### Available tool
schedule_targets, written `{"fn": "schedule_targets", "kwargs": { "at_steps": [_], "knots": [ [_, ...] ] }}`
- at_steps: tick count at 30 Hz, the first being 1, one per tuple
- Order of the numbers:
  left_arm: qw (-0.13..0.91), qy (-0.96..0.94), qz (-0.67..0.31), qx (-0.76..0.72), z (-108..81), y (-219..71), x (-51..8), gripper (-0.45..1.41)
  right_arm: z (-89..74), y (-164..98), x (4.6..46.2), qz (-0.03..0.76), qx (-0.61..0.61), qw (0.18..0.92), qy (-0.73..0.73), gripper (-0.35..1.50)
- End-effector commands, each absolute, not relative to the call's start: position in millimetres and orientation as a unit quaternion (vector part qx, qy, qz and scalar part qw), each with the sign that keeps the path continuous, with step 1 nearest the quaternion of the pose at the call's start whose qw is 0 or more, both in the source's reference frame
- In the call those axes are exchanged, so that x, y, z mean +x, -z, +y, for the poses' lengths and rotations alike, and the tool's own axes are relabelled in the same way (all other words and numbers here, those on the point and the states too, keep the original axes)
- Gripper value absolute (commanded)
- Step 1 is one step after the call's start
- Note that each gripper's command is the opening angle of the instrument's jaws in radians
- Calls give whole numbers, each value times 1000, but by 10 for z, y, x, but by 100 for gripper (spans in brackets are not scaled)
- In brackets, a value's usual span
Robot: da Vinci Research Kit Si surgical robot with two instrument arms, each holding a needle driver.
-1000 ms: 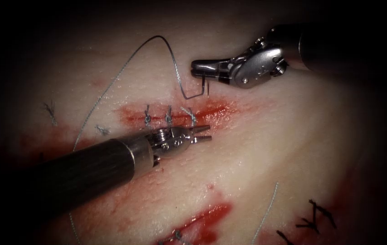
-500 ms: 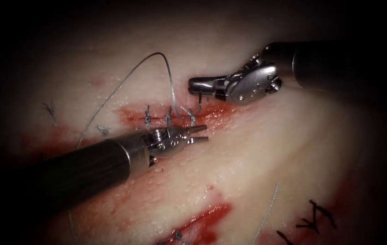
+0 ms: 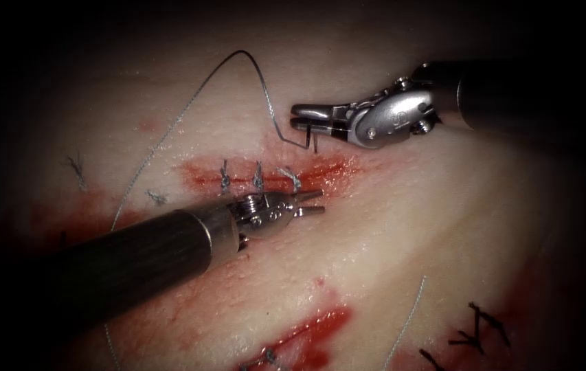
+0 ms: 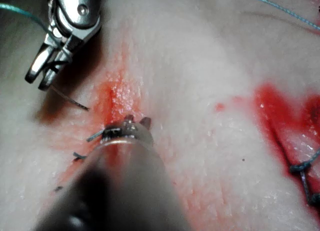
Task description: Wound Closure
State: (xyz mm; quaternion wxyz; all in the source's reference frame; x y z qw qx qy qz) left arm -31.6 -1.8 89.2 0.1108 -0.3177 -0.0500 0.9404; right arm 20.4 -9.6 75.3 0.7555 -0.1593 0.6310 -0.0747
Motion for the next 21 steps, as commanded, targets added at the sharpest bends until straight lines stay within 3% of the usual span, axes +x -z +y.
{"fn": "schedule_targets", "kwargs": {
  "at_steps": [1, 21],
  "knots": [
    [109, -941, -49, -318, -12, -897, -322, 19, -90, -758, 212, 633, -159, 754, 72, -35],
    [97, -947, -64, -301, -13, -913, -297, 26, -86, -765, 216, 657, 14, 751, -68, -35]
  ]
}}
